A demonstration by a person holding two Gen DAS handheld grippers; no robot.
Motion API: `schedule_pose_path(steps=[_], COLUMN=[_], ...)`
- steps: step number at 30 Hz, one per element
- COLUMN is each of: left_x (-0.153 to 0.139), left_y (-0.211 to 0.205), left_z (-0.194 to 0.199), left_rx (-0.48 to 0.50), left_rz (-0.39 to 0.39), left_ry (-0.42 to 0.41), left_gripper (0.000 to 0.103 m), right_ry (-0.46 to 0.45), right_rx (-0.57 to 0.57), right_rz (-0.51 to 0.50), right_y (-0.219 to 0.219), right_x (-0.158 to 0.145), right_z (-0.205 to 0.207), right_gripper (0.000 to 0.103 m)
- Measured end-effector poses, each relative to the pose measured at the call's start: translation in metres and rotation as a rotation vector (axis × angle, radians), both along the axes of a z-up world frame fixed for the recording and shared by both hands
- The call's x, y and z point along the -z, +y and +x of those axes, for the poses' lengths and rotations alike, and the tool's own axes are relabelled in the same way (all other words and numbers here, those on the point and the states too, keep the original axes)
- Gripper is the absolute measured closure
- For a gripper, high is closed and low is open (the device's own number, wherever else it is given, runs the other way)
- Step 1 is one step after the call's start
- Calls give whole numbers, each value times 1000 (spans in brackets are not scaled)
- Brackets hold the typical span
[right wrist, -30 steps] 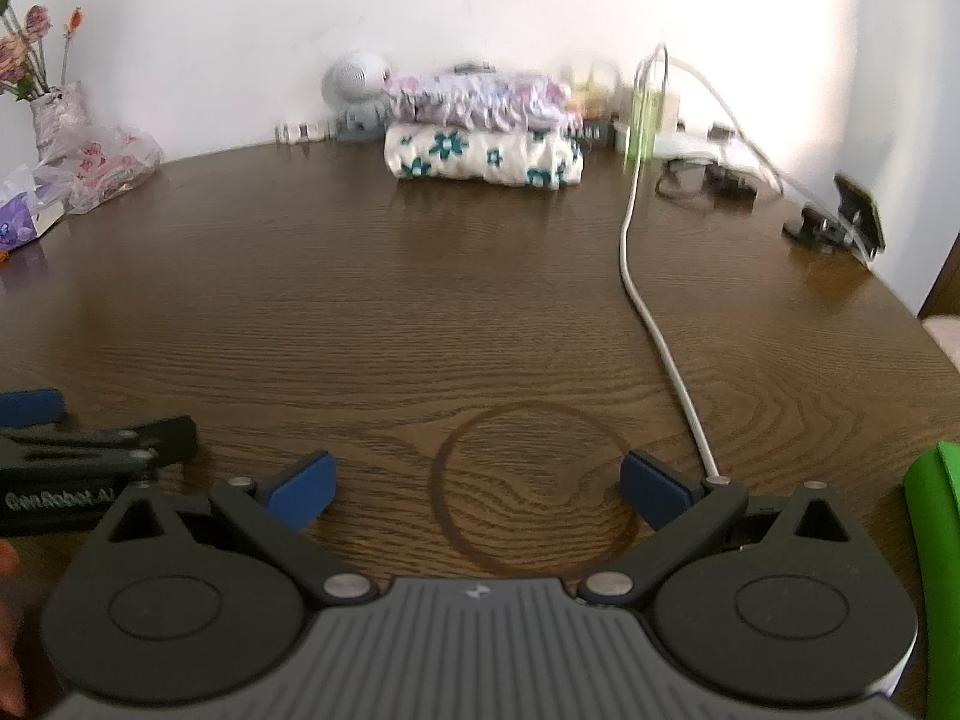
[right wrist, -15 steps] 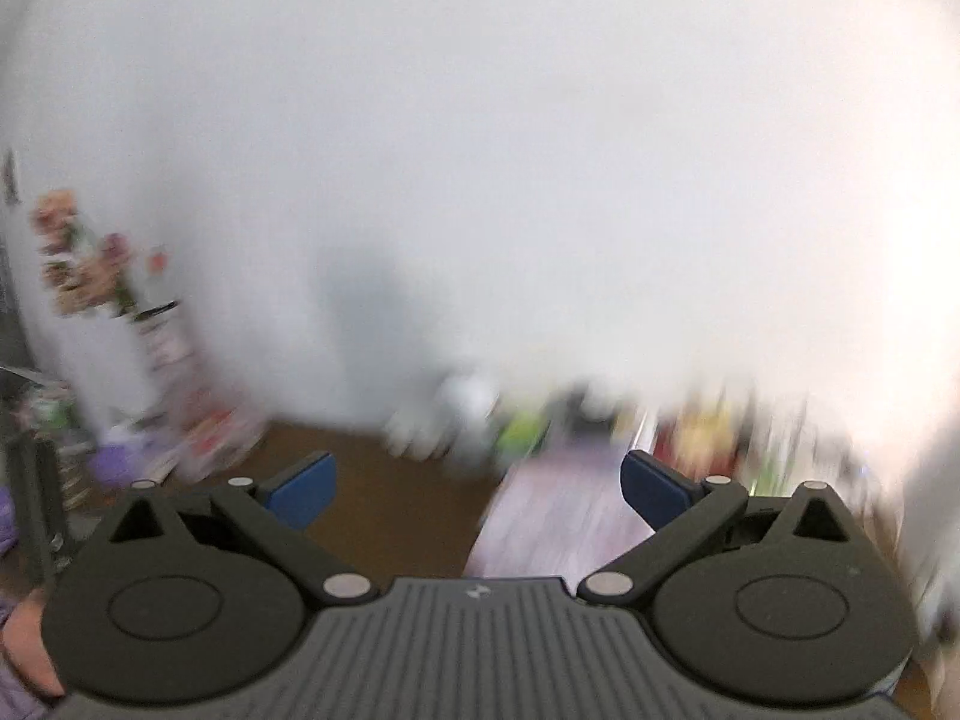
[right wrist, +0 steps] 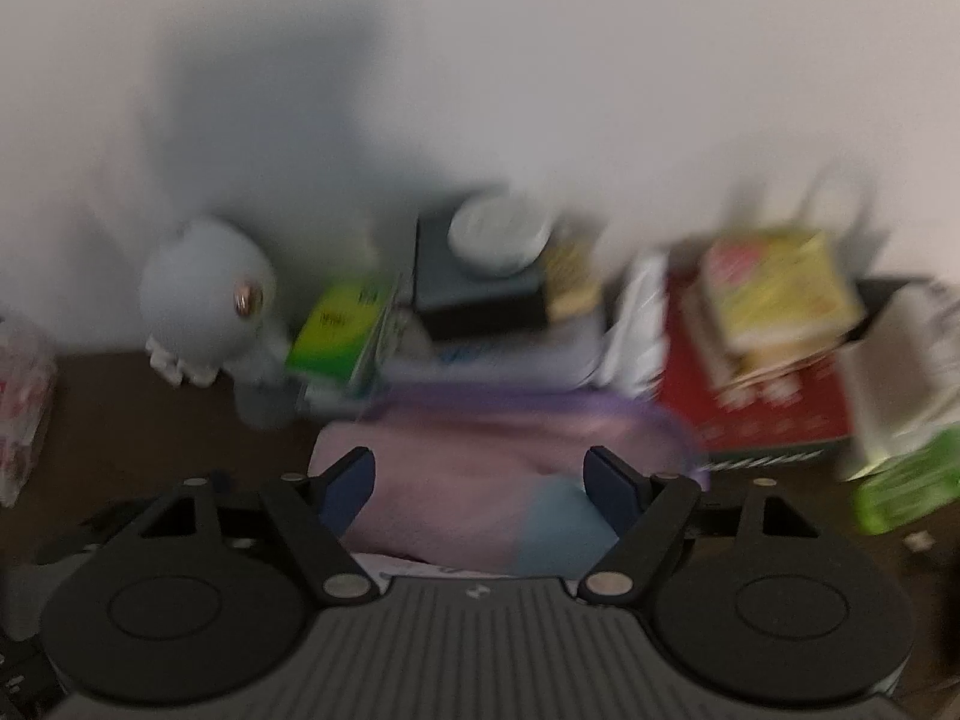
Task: Fold clothes
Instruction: 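Reach both grippers to the clothes stack and grasp the pink garment, then lift the pink garment with both grippers and carry it over the table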
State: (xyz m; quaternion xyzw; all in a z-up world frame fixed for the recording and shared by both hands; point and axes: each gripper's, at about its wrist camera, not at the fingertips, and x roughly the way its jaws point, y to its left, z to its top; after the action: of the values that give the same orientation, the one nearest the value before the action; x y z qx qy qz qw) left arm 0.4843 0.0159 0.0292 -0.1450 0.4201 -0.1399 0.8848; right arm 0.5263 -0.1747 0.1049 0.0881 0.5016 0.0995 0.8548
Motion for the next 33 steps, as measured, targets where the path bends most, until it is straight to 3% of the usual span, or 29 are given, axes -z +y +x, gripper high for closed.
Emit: schedule_pose_path(steps=[1,2,4,7,11,15,19,22,24,26,28,31,33], left_x=[6,0,-13,-33,-60,-164,-267,-324,-352,-363,-368,-336,-291], left_y=[0,3,8,16,26,37,40,47,48,43,36,26,19], left_z=[3,-2,-12,-28,-49,-115,-229,-310,-362,-410,-452,-467,-468], left_rx=[1,0,-3,-7,-12,-29,35,86,113,128,143,137,135], left_rz=[-20,-35,-65,-109,-168,-166,-122,-131,-117,-51,24,84,130], left_ry=[11,-14,-68,-150,-259,-468,-735,-848,-900,-982,-1032,-937,-833], left_gripper=[50,77,99,102,103,103,102,102,102,102,102,102,98], right_ry=[18,24,3,-109,-322,-525,-738,-878,-904,-921,-962,-886,-780], right_rx=[-8,-12,-30,-73,-136,-189,-264,-356,-384,-405,-404,-382,-344], right_rz=[15,24,29,50,159,235,202,207,213,192,106,58,-11], right_y=[1,2,4,6,4,4,-1,-11,-17,-20,-17,-12,-10], right_x=[6,9,10,-6,-61,-147,-233,-283,-307,-324,-328,-301,-253], right_z=[2,3,-1,-17,-55,-122,-227,-316,-365,-404,-434,-440,-433], right_gripper=[53,78,87,94,95,95,95,95,95,95,95,95,95])
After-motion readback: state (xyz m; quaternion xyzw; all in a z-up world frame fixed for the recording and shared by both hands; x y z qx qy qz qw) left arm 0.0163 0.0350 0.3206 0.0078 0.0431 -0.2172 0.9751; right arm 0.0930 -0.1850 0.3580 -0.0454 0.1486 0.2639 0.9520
